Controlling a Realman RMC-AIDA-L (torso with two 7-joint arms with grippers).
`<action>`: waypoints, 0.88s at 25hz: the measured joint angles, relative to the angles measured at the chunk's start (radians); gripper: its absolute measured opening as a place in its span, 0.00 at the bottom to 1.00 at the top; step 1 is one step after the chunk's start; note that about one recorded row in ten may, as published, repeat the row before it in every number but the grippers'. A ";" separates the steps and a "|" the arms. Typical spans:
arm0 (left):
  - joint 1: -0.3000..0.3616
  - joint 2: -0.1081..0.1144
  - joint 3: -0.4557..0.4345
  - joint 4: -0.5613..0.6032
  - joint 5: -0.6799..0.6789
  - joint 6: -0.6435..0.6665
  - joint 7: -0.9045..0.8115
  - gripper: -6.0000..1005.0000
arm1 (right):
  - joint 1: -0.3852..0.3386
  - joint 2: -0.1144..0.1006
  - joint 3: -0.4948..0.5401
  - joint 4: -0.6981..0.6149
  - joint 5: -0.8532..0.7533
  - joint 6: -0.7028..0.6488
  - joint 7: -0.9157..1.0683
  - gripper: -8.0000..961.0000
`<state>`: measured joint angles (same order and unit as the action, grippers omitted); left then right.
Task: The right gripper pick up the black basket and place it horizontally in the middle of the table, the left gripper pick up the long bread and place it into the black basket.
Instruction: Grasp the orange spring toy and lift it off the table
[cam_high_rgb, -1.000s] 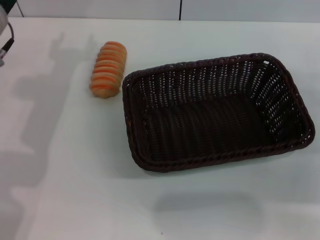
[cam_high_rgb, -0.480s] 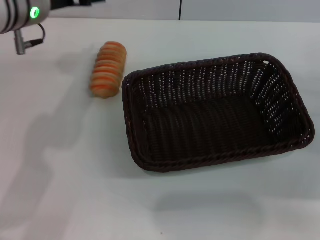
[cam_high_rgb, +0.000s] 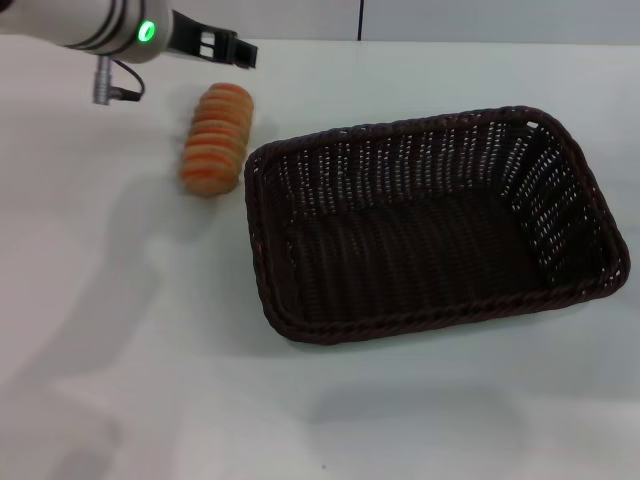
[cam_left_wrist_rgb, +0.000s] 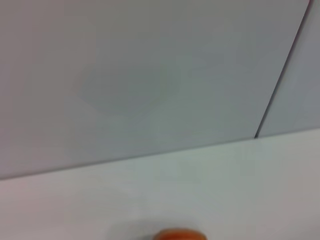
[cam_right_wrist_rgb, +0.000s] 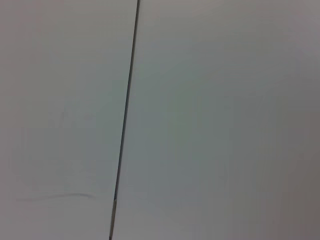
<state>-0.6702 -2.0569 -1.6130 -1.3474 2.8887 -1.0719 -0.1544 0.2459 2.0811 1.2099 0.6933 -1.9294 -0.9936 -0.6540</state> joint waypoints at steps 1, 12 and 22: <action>0.000 0.000 0.000 0.000 0.000 0.000 0.000 0.78 | -0.004 0.000 -0.003 0.000 0.000 -0.001 0.000 0.41; -0.208 0.011 -0.078 0.351 0.001 0.021 0.053 0.78 | -0.010 0.001 -0.025 0.008 -0.001 -0.005 0.002 0.41; -0.244 0.012 -0.080 0.466 0.003 0.072 0.067 0.78 | -0.012 0.002 -0.028 0.017 0.000 -0.005 0.002 0.41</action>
<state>-0.9145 -2.0448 -1.6930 -0.8810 2.8916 -0.9999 -0.0879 0.2335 2.0831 1.1817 0.7102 -1.9295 -0.9987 -0.6518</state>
